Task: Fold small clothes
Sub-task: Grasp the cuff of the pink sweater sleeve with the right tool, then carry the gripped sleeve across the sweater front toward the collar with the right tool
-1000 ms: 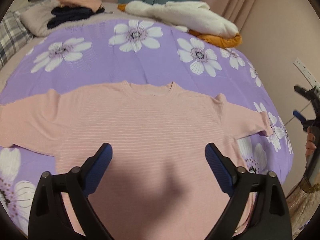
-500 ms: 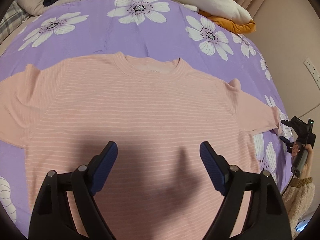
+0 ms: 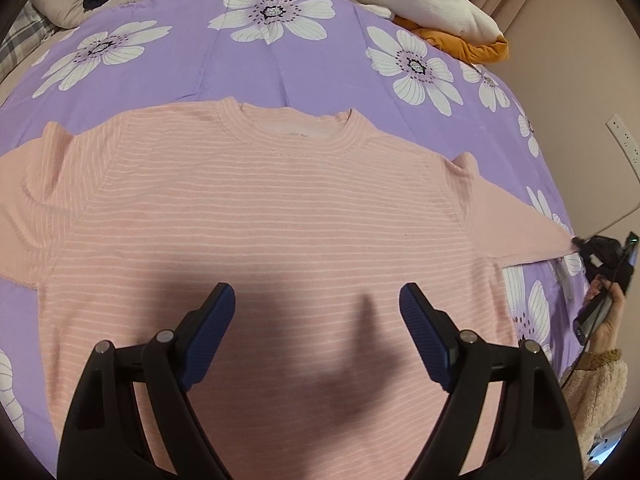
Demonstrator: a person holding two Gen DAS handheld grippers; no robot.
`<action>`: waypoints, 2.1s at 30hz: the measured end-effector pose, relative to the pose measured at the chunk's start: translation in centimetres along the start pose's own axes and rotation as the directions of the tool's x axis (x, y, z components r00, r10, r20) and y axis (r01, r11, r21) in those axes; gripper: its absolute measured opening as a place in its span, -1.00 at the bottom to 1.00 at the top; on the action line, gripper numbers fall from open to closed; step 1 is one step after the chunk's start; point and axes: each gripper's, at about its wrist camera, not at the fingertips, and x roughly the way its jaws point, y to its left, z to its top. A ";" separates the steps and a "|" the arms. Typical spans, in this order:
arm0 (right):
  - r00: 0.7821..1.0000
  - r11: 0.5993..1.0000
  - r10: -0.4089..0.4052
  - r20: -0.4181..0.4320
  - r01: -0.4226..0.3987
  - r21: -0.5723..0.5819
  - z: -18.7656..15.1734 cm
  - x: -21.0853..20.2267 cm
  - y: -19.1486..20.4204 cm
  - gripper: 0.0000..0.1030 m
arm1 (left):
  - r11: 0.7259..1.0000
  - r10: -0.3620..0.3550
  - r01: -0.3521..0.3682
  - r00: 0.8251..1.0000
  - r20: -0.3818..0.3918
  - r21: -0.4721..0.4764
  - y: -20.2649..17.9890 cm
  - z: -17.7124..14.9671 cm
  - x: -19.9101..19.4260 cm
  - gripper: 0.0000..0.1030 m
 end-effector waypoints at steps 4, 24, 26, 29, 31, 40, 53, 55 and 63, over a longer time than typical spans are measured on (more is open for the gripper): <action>0.991 0.994 0.085 0.100 -0.078 -0.075 0.4 -3.5 2.1 -0.87 | 1.000 -0.007 0.007 1.000 0.007 -0.004 -0.2 0.2 -0.2 0.62; 0.878 0.694 0.433 -0.202 -0.468 -0.547 -11.2 -8.2 19.1 -0.87 | 0.996 0.087 -0.083 0.991 0.097 -0.045 0.8 0.4 -3.1 0.62; 0.867 0.658 0.431 -0.250 -0.491 -0.571 -12.9 -8.1 20.2 -0.87 | 0.995 0.087 -0.081 0.991 0.100 -0.058 1.1 0.4 -3.3 0.62; 0.859 0.610 0.407 -0.309 -0.508 -0.608 -15.4 -8.1 21.5 -0.87 | 0.993 0.090 -0.082 0.991 0.103 -0.080 1.7 0.3 -3.5 0.62; 0.853 0.584 0.385 -0.352 -0.521 -0.623 -16.8 -7.9 22.1 -0.87 | 0.992 0.091 -0.081 0.990 0.106 -0.096 2.1 0.2 -3.7 0.62; 0.793 0.520 0.274 -0.545 -0.599 -0.609 -22.7 -6.3 23.5 -0.86 | 0.987 0.072 -0.057 0.992 0.101 -0.150 3.7 -0.2 -4.1 0.62; 0.742 0.484 0.121 -0.660 -0.625 -0.613 -27.9 -4.4 23.3 -0.86 | 0.986 0.067 -0.053 0.994 0.083 -0.161 4.2 -0.5 -4.0 0.62; 0.730 0.493 0.110 -0.675 -0.630 -0.601 -28.2 -4.0 23.4 -0.86 | 0.986 0.071 -0.059 0.995 0.073 -0.156 4.2 -0.6 -3.8 0.62; 0.689 0.530 0.085 -0.720 -0.643 -0.553 -28.7 -2.6 23.0 -0.86 | 0.986 0.070 -0.059 0.996 0.061 -0.156 4.3 -0.7 -3.4 0.63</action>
